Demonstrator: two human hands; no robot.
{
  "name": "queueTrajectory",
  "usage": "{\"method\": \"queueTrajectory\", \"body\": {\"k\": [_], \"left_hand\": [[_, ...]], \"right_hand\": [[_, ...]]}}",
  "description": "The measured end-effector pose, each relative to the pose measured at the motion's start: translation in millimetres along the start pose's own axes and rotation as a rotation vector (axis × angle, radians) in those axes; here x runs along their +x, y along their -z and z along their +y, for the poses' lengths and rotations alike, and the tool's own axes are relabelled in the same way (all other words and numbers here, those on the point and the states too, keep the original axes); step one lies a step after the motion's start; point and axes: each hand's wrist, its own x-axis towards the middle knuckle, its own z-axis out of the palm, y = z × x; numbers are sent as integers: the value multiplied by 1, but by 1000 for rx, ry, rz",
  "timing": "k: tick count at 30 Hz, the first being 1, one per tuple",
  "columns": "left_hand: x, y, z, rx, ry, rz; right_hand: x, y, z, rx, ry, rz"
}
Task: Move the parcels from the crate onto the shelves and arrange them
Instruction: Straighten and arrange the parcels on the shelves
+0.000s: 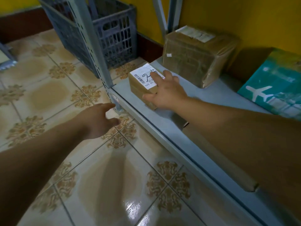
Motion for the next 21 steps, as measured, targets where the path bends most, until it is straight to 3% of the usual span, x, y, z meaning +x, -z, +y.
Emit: {"method": "queueTrajectory", "body": {"k": [6, 10, 18, 21], "left_hand": [[33, 6, 2, -43, -3, 9], [55, 20, 16, -65, -85, 89], [113, 44, 60, -23, -369, 274], [136, 38, 83, 90, -381, 313]], "right_hand": [[16, 9, 10, -10, 48, 16], [31, 27, 19, 111, -16, 143], [41, 79, 44, -196, -99, 323], [58, 88, 73, -400, -267, 300]]}}
